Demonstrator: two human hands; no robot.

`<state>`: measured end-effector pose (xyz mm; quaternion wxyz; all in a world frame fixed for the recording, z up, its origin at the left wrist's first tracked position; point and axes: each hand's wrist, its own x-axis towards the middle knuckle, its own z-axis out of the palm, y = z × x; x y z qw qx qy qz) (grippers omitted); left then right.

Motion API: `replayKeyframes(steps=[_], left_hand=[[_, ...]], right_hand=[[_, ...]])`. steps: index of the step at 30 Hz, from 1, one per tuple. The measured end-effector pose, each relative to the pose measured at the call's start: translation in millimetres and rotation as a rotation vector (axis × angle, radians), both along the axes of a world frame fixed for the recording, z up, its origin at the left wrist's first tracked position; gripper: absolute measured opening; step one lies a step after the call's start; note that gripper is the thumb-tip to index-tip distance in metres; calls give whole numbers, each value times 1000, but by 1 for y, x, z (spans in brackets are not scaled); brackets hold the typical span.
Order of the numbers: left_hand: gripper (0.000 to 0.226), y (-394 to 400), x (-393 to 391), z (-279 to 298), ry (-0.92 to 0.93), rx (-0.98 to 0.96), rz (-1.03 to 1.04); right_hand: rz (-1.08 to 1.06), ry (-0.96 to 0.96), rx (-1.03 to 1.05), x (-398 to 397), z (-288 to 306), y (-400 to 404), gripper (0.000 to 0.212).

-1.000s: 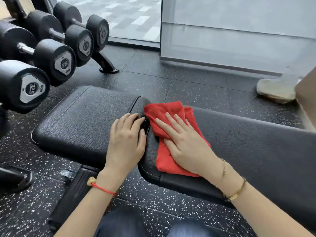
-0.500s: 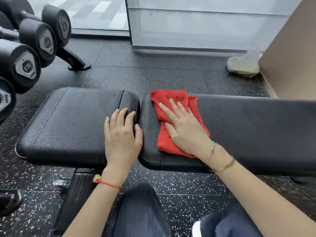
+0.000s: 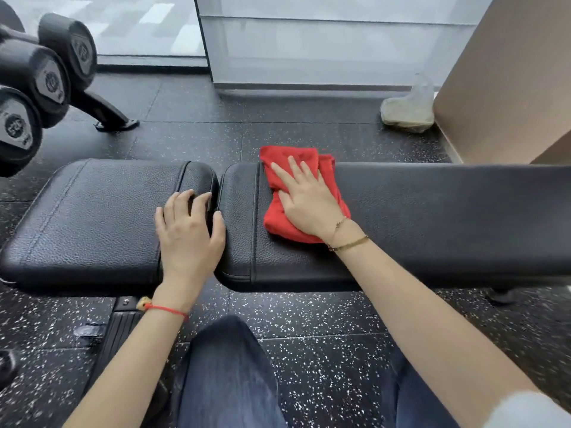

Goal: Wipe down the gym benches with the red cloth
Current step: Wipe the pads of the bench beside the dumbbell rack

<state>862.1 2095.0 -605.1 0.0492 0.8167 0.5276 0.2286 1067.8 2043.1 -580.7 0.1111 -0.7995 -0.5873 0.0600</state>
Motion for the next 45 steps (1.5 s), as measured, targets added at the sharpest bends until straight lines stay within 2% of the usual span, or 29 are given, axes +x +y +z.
replayKeyframes(steps=[3,6,11,16,20,25,30,34,38,41,45], left_hand=[[46,-14,16,8,-49,-6,-27],[45,-34,45,13,-46,5,-81],[43,-62,95,9,-17,-35,-134],[42,-72,115,1,56,-20,-68],[40,-71,117,-2,37,-23,-61],[39,-72,115,-2,15,-14,-61],[39,-74,116,-2,12,-2,-74],[39,-76,118,-1,28,5,-71],[39,-79,121,2,39,4,-66],[35,-84,130,5,-18,-17,-101],[34,-100,165,9,-92,-78,-181]], right_hand=[[107,0,27,-3,-3,-32,58],[109,17,44,11,-6,-67,58],[-62,32,73,64,-8,-99,57],[-187,22,13,114,-2,-68,56],[-92,39,1,106,-1,-59,56],[51,44,56,84,-6,-111,58],[-81,54,69,118,-8,-153,56],[-256,40,12,144,-2,-131,55],[-161,35,-14,127,2,-111,56],[-58,33,24,113,-3,-132,57],[-108,2,55,129,-7,-168,56]])
